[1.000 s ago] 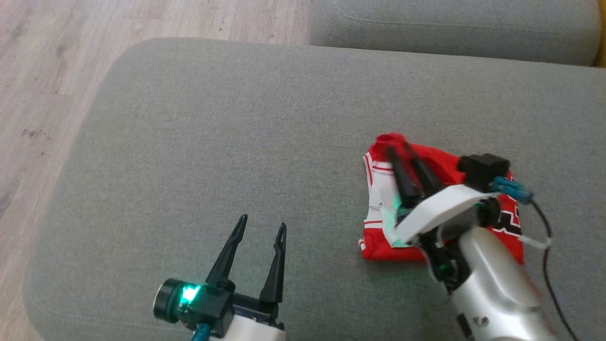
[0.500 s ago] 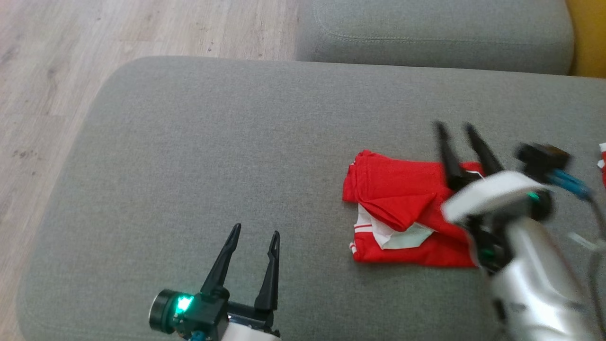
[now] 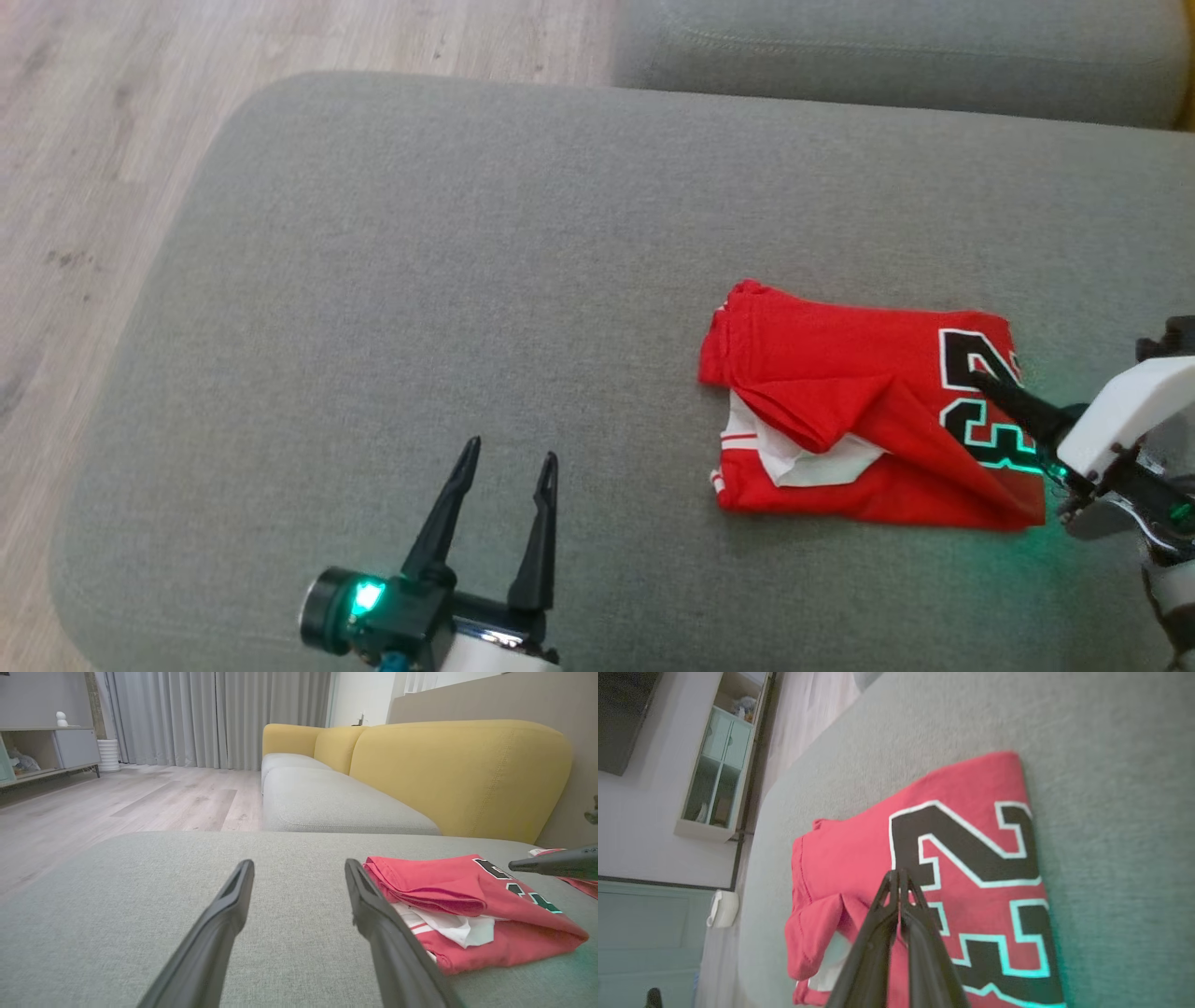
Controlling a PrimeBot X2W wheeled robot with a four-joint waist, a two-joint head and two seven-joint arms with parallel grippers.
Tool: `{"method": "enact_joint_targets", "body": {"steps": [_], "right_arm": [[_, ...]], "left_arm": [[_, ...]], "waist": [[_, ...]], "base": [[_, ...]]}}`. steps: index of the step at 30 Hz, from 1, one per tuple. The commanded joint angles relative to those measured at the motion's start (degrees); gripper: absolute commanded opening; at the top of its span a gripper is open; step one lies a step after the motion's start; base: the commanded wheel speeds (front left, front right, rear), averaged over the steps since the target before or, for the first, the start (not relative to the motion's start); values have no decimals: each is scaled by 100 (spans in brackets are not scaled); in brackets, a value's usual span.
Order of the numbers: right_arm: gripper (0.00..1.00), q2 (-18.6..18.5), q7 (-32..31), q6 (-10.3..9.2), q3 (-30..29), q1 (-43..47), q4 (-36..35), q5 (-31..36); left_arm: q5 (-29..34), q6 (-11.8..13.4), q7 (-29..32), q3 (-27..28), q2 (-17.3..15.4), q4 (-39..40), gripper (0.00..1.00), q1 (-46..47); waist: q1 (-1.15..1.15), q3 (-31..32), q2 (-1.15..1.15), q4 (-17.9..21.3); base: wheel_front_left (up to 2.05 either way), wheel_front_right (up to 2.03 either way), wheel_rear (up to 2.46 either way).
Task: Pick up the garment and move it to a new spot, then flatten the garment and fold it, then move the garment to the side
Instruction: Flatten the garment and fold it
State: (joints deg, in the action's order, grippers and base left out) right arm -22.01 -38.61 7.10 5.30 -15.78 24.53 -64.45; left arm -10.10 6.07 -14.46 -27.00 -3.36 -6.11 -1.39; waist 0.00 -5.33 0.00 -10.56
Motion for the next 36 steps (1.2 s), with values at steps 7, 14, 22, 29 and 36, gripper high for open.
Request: {"method": "enact_joint_targets", "body": {"steps": [7, 14, 22, 29, 36], "right_arm": [[0, -213, -391, 39, 229, -39, -319, -286], [0, -187, -594, 39, 647, 179, -409, -397], [0, -502, -1063, 39, 896, 1156, -1676, -992], [0, -443, 343, 39, 567, 1647, -2609, -410], [100, -119, 2851, 39, 740, 2022, -2393, 1239]], "left_arm": [[-108, 84, -53, -18, 47, 164, 100, 346], [-131, 111, -53, -70, 48, 94, 100, 414], [-96, 80, -53, -11, 48, 27, 100, 300], [-81, 23, -53, 38, 48, -24, 100, 136], [-185, 186, -54, 420, 48, -153, 100, -124]], "waist": [[0, -160, 0, -110], [0, -148, 0, -104], [0, 128, 0, -64], [0, 402, 0, -59], [0, 771, 0, 51]], "base": [[0, 0, 0], [0, 0, 0], [0, 0, 0], [0, 0, 0], [0, 0, 0]]}}
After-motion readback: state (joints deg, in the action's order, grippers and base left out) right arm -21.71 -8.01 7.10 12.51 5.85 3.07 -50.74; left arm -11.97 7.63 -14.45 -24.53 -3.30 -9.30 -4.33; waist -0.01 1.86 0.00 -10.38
